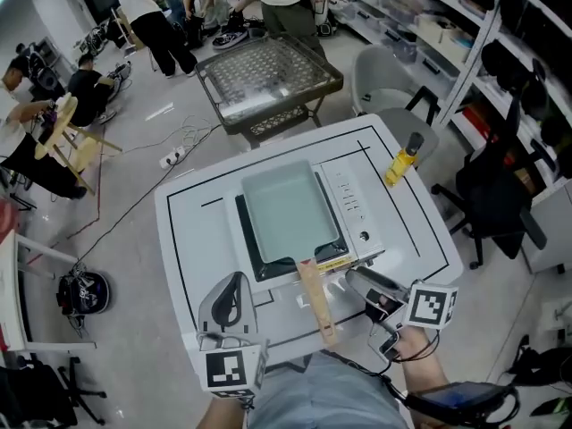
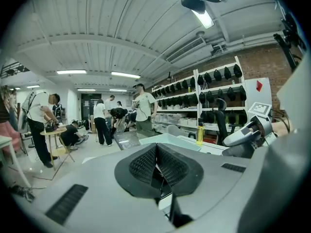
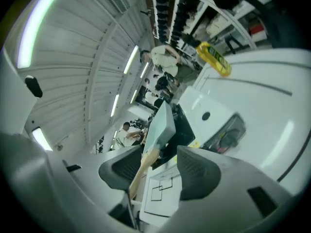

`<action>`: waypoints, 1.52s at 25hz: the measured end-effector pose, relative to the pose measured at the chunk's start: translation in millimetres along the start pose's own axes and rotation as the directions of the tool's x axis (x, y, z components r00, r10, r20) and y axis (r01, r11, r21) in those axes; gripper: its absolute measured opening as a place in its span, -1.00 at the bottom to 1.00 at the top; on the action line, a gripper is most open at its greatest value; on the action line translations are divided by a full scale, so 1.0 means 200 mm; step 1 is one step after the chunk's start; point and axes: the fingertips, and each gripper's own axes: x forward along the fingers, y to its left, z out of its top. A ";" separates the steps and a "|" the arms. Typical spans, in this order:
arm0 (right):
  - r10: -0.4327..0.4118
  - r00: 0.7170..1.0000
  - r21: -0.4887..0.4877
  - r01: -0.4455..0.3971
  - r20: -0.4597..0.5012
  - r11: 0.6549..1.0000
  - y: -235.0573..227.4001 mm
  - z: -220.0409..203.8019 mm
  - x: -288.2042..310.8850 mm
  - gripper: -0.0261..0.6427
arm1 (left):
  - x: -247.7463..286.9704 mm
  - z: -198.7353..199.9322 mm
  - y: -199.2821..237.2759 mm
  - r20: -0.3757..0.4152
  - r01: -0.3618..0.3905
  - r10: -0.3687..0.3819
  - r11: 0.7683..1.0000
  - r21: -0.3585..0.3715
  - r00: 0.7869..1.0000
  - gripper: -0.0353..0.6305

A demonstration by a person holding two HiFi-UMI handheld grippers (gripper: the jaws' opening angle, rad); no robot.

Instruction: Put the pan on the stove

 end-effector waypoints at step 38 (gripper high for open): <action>0.016 0.887 -0.787 0.400 0.461 0.470 0.59 0.19 -0.14 -0.78 | -0.12 0.36 -0.11 0.187 -0.025 0.017 0.999 0.040 0.982 -0.84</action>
